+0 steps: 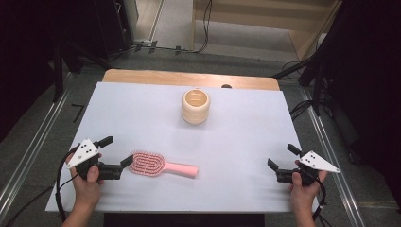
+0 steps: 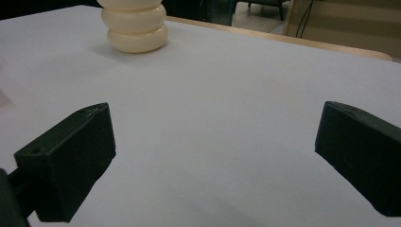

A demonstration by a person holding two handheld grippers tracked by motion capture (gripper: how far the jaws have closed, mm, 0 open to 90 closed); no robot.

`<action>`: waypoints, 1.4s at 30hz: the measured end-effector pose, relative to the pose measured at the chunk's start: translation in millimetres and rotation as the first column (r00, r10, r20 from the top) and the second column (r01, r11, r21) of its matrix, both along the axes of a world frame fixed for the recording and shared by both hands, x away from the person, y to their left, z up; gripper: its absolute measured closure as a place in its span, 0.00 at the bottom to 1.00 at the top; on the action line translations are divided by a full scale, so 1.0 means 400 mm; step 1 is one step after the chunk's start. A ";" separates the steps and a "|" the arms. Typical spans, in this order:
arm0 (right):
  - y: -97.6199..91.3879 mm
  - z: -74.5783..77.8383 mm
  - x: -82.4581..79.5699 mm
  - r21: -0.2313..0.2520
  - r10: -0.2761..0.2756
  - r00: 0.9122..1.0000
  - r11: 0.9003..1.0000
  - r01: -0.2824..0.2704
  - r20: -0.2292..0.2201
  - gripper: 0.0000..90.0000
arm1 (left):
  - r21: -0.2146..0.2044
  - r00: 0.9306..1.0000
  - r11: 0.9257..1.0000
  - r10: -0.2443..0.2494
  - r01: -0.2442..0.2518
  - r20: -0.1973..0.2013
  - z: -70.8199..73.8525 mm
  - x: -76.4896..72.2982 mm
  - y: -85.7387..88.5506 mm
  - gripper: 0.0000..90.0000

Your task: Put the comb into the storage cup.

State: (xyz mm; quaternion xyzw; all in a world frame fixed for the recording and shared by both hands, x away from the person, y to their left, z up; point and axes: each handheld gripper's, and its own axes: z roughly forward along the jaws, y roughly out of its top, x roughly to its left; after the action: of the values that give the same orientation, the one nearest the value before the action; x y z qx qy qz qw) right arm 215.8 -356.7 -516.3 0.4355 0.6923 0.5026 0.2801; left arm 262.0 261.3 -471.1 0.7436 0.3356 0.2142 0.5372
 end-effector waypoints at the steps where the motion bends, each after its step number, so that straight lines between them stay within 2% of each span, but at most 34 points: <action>1: 0.001 0.001 -0.001 0.000 -0.006 1.000 1.000 0.006 0.000 0.00 | 0.007 1.000 1.000 0.007 -0.007 0.009 -0.003 -0.001 0.006 0.00; 4: 0.002 0.001 -0.001 -0.007 -0.002 1.000 1.000 0.002 -0.001 0.00 | 0.012 0.999 1.000 0.026 -0.026 0.021 -0.009 -0.003 0.019 0.00; 7: 0.004 0.003 0.000 -0.018 -0.003 1.000 1.000 0.003 -0.006 0.00 | -0.018 0.998 0.998 0.053 -0.052 0.022 -0.018 -0.004 0.030 0.00; 8: 0.004 0.003 0.001 -0.020 -0.004 1.000 1.000 0.004 -0.005 0.00 | -0.043 0.998 0.997 0.060 -0.060 0.014 -0.029 -0.004 0.030 0.00; 10: 0.003 0.003 0.002 -0.017 -0.003 1.000 1.000 0.003 -0.008 0.00 | -0.030 0.998 0.997 0.067 -0.066 0.017 -0.034 -0.004 0.027 0.00; 12: 0.000 0.005 0.003 -0.001 0.008 1.000 1.000 -0.008 -0.018 0.00 | -0.017 0.996 0.996 0.083 -0.082 0.032 -0.034 -0.006 0.022 0.00; 16: -0.016 0.009 0.001 0.051 0.027 0.999 0.998 -0.026 -0.025 0.00 | -0.031 0.995 0.995 0.093 -0.092 0.042 -0.038 -0.009 0.025 0.00; 22: 0.008 0.023 0.003 0.018 0.053 0.998 0.998 -0.052 -0.041 0.00 | -0.037 0.995 0.996 0.089 -0.087 0.047 -0.039 -0.009 0.026 0.00; 25: 0.013 0.033 0.008 0.016 0.063 0.997 0.998 -0.063 -0.044 0.00 | -0.055 0.995 0.994 0.093 -0.091 0.044 -0.040 -0.009 0.030 0.00; 32: 0.023 0.059 0.016 -0.003 0.091 0.995 0.996 -0.092 -0.050 0.00 | -0.063 0.995 0.994 0.091 -0.088 0.046 -0.041 -0.009 0.033 0.00; 38: 0.038 0.091 0.028 -0.021 0.128 0.991 0.991 -0.129 -0.047 0.00 | -0.066 0.995 0.994 0.091 -0.087 0.048 -0.041 -0.009 0.034 0.00; 42: 0.061 0.120 0.041 -0.024 0.172 0.984 0.985 -0.173 -0.044 0.00 | -0.064 0.995 0.994 0.091 -0.087 0.049 -0.041 -0.009 0.034 0.00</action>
State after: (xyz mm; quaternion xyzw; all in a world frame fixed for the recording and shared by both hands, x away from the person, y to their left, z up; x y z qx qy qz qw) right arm 232.2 -332.4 -468.1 0.3804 0.7399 0.5062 0.2271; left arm 258.3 274.8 -487.5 0.7051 0.3610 0.2465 0.5584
